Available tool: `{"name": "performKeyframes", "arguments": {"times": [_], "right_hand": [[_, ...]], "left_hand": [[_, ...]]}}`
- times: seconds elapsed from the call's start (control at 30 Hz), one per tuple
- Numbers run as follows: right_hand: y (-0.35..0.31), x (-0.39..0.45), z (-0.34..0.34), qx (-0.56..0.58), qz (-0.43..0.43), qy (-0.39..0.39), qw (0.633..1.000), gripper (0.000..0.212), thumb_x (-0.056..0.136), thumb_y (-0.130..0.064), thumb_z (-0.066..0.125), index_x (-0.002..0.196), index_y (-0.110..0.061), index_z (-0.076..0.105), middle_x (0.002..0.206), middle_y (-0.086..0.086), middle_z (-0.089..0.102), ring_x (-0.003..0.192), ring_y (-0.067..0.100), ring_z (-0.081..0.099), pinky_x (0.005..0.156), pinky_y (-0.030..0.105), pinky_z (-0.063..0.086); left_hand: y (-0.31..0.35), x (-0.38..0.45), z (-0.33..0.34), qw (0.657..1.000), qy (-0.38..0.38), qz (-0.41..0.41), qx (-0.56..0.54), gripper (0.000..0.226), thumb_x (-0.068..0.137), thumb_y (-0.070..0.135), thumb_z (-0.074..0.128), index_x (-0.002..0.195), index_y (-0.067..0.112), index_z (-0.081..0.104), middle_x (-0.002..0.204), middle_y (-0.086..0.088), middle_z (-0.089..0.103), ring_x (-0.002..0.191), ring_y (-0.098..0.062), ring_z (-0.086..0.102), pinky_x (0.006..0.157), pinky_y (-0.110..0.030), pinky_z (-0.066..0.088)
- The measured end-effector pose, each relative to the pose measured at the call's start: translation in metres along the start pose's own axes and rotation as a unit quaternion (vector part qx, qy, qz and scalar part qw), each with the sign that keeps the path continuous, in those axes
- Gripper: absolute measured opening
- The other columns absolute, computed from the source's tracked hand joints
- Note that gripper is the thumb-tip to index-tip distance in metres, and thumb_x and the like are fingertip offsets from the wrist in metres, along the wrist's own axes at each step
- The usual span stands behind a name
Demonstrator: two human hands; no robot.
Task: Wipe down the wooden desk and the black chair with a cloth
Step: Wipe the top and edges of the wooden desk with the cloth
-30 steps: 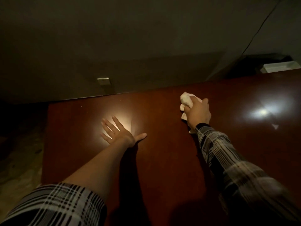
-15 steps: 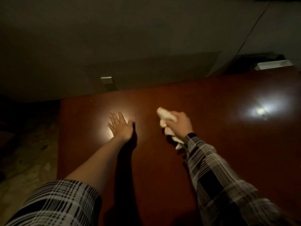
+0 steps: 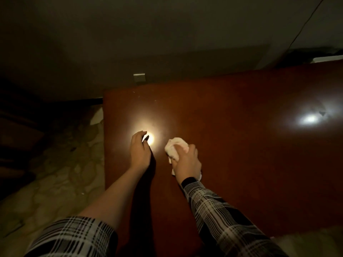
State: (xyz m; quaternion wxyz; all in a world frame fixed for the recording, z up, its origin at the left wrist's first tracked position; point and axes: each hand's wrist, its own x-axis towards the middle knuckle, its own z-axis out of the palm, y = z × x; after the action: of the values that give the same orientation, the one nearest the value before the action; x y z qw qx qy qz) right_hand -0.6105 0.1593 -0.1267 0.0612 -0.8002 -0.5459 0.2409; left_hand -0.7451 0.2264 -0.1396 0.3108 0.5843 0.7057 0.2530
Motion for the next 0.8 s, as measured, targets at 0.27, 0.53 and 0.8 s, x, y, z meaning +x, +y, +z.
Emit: {"name": "performKeyframes", "arguments": {"times": [0.27,0.53,0.8], "right_hand": [[-0.051,-0.062,0.043,0.014,-0.014,-0.040,0.999,0.049,0.089,-0.035,0.056,0.136,-0.033,0.042,0.129,0.006,0.033,0.122,0.024,0.035,0.081,0.036,0.047],[-0.110,-0.118,0.070,0.086,-0.033,-0.106,0.990,0.043,0.088,-0.034,0.056,0.130,-0.032,0.050,0.125,0.006,0.040,0.113,0.025,0.044,0.085,0.031,0.044],[-0.096,-0.111,0.010,0.499,0.096,-0.383,0.771,0.022,0.098,-0.018,0.040,0.101,-0.004,0.057,0.091,-0.003,0.065,0.080,0.006,0.061,0.081,0.023,0.048]], "left_hand": [[-0.056,-0.035,-0.057,0.994,0.065,-0.037,0.079,0.034,0.094,0.006,0.045,0.127,0.007,0.051,0.136,-0.007,0.045,0.127,-0.023,0.039,0.109,-0.032,0.023],[-0.092,-0.065,-0.105,0.991,0.084,-0.100,0.016,0.033,0.098,0.014,0.039,0.126,0.002,0.052,0.136,-0.013,0.043,0.123,-0.028,0.042,0.105,-0.036,0.031],[-0.054,-0.084,-0.137,0.870,-0.273,-0.189,-0.364,0.034,0.098,0.035,0.041,0.110,0.012,0.064,0.095,-0.005,0.068,0.093,-0.021,0.063,0.077,-0.024,0.050]]}}
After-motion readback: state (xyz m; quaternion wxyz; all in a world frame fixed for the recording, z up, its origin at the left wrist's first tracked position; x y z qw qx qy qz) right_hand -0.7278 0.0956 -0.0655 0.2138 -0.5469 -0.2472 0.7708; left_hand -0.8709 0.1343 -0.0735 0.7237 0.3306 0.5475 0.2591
